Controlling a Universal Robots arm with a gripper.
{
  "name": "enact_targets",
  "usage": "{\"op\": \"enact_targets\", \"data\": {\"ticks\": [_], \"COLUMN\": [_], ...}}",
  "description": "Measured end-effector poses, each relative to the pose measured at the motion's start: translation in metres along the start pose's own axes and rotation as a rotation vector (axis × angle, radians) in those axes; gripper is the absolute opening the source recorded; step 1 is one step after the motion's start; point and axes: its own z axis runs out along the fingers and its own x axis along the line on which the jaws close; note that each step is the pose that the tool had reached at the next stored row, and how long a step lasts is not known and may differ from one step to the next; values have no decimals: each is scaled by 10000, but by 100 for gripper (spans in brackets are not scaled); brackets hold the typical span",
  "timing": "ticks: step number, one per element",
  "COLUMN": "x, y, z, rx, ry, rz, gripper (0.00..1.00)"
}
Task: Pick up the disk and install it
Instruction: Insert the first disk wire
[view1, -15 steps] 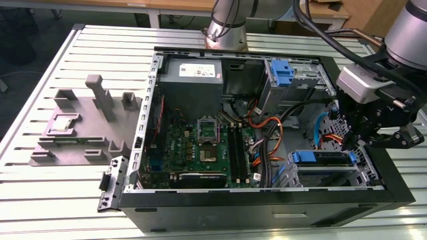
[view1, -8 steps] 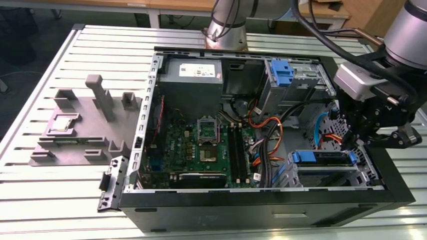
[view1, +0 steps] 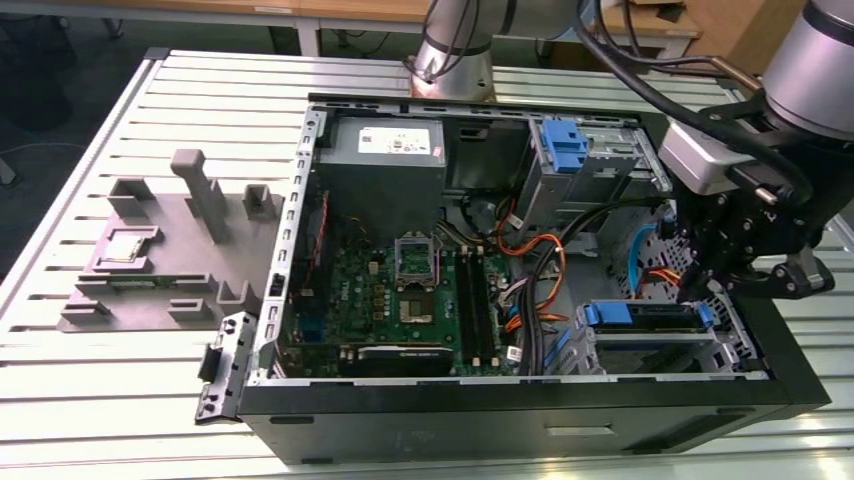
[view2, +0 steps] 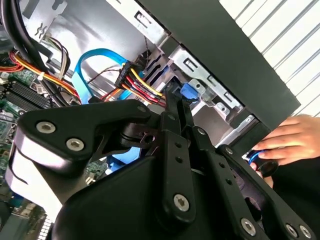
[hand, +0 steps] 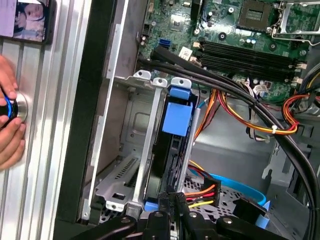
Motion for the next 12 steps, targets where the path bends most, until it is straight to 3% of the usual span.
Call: {"op": "enact_targets", "data": {"ticks": [3,9,12], "x": [-7,-7,-8], "y": [33,36,37], "z": [6,8,11], "rx": [-7,-12,-45], "ry": [6,10,40], "rz": [75,123,488], "gripper": [17,17,17]}}
